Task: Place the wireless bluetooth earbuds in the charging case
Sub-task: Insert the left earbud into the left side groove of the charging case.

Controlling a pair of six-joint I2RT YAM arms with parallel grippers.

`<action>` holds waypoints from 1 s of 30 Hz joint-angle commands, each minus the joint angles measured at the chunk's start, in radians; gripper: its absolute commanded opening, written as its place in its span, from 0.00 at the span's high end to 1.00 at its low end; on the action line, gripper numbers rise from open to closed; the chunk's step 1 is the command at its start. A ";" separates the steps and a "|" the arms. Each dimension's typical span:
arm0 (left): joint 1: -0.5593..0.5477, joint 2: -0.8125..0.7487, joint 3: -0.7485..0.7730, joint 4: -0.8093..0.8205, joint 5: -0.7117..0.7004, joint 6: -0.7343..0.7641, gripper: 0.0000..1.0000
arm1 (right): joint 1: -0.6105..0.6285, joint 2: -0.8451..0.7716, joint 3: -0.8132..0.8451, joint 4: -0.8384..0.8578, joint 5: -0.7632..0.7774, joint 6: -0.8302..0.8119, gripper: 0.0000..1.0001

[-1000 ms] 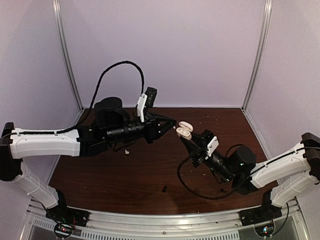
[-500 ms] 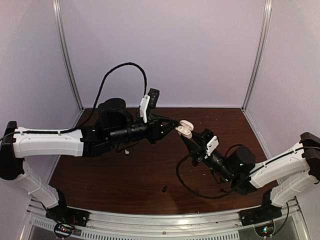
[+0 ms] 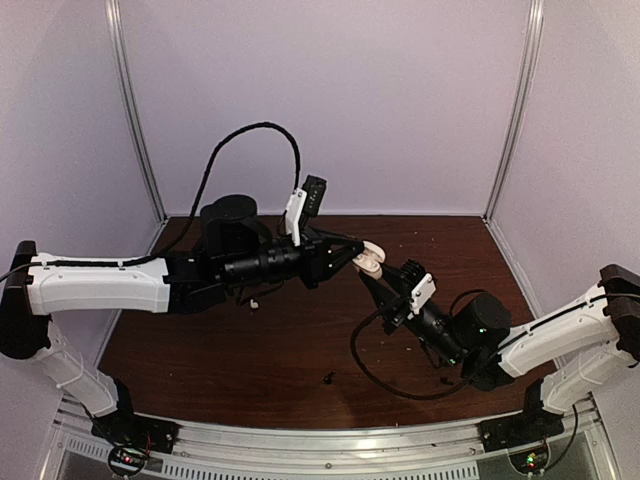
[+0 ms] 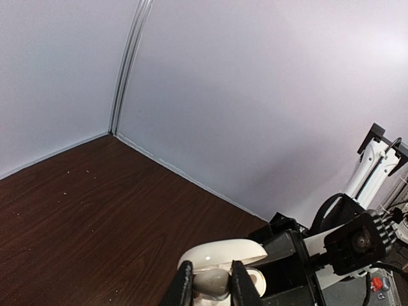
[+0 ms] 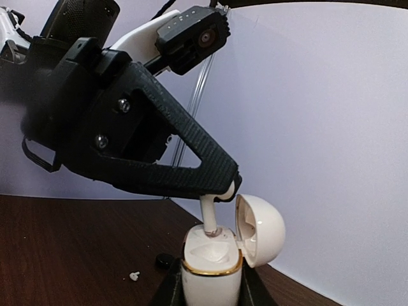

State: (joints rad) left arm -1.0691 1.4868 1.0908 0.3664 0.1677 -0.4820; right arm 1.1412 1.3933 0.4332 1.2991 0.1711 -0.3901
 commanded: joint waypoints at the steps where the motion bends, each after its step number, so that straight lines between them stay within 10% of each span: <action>1: -0.004 0.016 0.033 0.013 -0.029 0.022 0.92 | 0.014 -0.011 0.011 0.041 -0.033 -0.007 1.00; 12: -0.005 0.029 0.034 -0.024 -0.049 0.034 0.91 | 0.015 -0.020 -0.009 0.100 -0.040 -0.006 1.00; 30: -0.004 -0.009 0.040 -0.061 0.040 0.093 0.56 | 0.015 -0.019 -0.040 0.141 -0.033 0.021 1.00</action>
State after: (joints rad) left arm -1.0737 1.5131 1.1198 0.3031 0.1661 -0.4343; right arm 1.1500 1.3926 0.4046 1.3823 0.1448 -0.3908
